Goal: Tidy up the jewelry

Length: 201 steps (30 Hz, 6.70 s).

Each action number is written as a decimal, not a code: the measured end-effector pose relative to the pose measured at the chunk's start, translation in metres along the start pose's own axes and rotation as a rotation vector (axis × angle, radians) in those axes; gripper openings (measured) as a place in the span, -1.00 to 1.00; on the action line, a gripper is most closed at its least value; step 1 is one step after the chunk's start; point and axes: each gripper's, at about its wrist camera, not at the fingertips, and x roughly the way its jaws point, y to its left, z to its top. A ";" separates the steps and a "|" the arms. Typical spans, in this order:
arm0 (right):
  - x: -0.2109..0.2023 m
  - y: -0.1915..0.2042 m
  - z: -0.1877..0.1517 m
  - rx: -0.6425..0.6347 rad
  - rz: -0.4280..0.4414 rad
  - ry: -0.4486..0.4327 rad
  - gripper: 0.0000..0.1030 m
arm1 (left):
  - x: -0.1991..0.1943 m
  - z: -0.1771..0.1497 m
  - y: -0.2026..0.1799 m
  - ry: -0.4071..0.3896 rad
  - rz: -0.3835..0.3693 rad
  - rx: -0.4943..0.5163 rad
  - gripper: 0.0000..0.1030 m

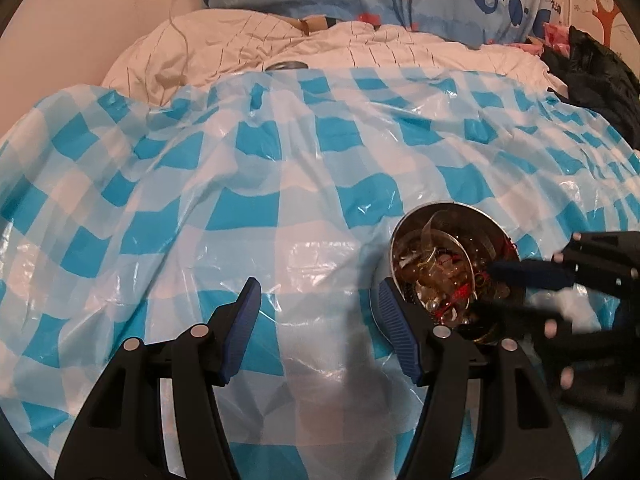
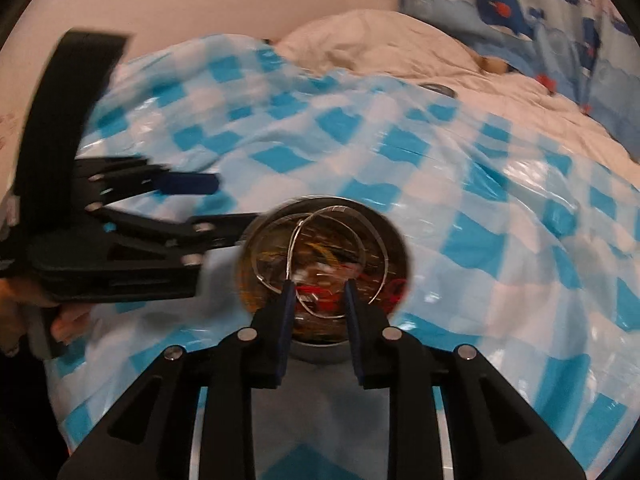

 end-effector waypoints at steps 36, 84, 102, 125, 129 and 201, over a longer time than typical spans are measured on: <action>-0.054 0.006 -0.071 0.259 -0.168 0.020 0.53 | -0.042 -0.043 -0.028 -0.021 -0.011 -0.020 0.76; -0.051 -0.007 -0.071 0.286 -0.230 -0.059 0.86 | -0.019 -0.049 -0.033 -0.027 0.064 -0.046 0.85; -0.046 -0.010 -0.075 0.289 -0.232 -0.050 0.86 | -0.016 -0.052 -0.032 -0.019 0.067 -0.049 0.85; -0.045 -0.011 -0.075 0.294 -0.233 -0.045 0.86 | -0.012 -0.055 -0.033 -0.008 0.075 -0.043 0.85; -0.045 -0.012 -0.076 0.294 -0.233 -0.044 0.86 | -0.011 -0.055 -0.035 -0.004 0.077 -0.038 0.85; -0.045 -0.011 -0.073 0.295 -0.232 -0.037 0.86 | -0.006 -0.057 -0.034 0.011 0.065 -0.049 0.85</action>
